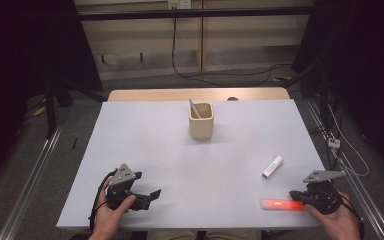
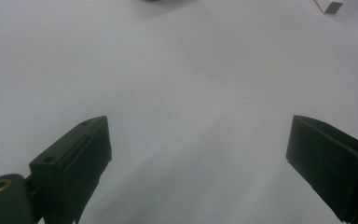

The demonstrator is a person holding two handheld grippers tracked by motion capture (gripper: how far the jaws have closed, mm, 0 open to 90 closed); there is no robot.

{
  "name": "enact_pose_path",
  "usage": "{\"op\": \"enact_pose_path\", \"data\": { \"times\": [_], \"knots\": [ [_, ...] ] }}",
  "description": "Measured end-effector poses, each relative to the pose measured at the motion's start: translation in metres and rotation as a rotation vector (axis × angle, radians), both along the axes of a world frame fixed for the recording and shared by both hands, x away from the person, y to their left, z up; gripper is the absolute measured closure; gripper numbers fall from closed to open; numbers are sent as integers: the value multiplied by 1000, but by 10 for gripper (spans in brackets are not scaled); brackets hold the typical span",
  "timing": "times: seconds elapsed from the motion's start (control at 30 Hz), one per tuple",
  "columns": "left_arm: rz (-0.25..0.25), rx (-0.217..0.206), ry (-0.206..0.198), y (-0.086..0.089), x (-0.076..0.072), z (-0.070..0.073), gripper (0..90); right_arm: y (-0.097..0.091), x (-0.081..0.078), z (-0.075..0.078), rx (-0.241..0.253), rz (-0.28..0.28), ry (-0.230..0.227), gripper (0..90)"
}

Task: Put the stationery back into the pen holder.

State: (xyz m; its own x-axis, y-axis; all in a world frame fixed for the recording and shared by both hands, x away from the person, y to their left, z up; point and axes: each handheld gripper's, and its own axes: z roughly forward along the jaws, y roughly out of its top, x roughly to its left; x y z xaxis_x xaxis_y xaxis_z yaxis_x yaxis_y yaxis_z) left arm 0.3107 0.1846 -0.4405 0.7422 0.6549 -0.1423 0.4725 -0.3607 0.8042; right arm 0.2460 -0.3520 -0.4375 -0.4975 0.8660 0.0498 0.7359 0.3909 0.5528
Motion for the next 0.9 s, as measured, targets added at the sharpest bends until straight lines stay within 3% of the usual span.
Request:
{"op": "enact_pose_path", "data": {
  "times": [0.27, 0.53, 0.6, 0.77, 0.83, 0.9],
  "knots": [
    [1, -1, 1, 0, 0, 0, 64, -1, 1, 0, 9, 18, -26, 900],
    [1, 2, -1, 0, 0, 0, 64, 0, 4, 9, 49, 65, -118, 659],
    [2, 0, -2, 0, 0, 0, 64, 1, 5, 10, 43, 71, -137, 553],
    [1, 2, -1, 0, 0, 0, 64, 4, 5, 16, 1, 50, -178, 455],
    [-2, 3, 0, 0, 0, 0, 64, 5, 4, 20, -2, 53, -172, 413],
    [-2, 2, 1, 0, 0, 0, 64, 4, 3, 23, 29, 58, -151, 329]
  ]
}}
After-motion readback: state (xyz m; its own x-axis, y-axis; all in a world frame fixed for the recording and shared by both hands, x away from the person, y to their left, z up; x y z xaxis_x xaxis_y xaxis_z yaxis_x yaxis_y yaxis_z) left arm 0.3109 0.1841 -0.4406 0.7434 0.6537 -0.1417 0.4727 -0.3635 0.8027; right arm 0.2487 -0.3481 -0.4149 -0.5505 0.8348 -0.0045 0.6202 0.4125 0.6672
